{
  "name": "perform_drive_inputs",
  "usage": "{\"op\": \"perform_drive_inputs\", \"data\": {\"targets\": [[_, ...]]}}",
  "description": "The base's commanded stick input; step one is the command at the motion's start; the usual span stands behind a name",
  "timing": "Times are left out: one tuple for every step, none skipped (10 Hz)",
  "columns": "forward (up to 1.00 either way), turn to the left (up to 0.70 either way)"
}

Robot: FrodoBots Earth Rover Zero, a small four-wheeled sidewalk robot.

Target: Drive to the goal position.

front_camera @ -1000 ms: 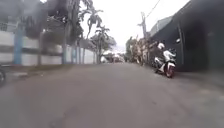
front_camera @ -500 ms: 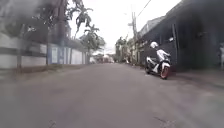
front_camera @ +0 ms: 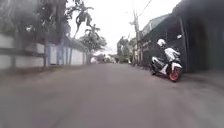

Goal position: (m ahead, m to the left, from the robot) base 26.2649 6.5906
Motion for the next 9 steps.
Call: {"op": "perform_drive_inputs", "data": {"targets": [[1.00, 0.00], [1.00, 0.00], [1.00, 0.00], [1.00, 0.00], [1.00, 0.00], [1.00, 0.00], [1.00, 0.00], [1.00, 0.00], [1.00, 0.00]]}}
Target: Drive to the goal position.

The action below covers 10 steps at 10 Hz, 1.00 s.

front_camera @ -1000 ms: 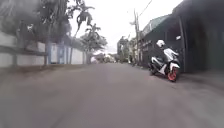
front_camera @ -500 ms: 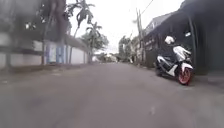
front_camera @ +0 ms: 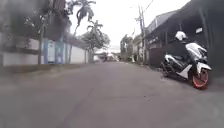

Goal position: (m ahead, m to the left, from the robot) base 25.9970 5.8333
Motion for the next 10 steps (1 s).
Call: {"op": "perform_drive_inputs", "data": {"targets": [[1.00, 0.00], [1.00, 0.00], [1.00, 0.00], [1.00, 0.00], [1.00, 0.00], [1.00, -0.20], [1.00, -0.37], [1.00, -0.39], [1.00, -0.20], [1.00, 0.00]]}}
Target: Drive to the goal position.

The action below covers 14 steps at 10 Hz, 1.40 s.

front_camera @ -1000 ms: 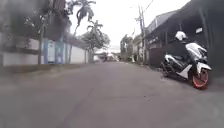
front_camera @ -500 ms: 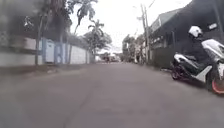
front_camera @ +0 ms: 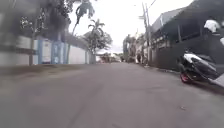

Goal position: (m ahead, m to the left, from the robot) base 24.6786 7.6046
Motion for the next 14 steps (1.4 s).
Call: {"op": "perform_drive_inputs", "data": {"targets": [[1.00, 0.00], [1.00, 0.00], [1.00, 0.00], [1.00, 0.00], [1.00, 0.00], [1.00, 0.00], [1.00, 0.00], [1.00, 0.00], [1.00, 0.00], [1.00, 0.00], [1.00, 0.00], [1.00, -0.06], [1.00, -0.33], [1.00, -0.40]]}}
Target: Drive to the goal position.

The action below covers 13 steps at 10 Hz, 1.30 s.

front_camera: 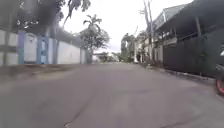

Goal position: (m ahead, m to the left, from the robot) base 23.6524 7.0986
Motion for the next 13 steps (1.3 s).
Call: {"op": "perform_drive_inputs", "data": {"targets": [[1.00, -0.03], [1.00, 0.00], [1.00, 0.00], [1.00, 0.00], [1.00, 0.00], [1.00, 0.00], [1.00, 0.00], [1.00, 0.00], [1.00, 0.00], [1.00, 0.00], [1.00, 0.00], [1.00, 0.00], [1.00, -0.01]]}}
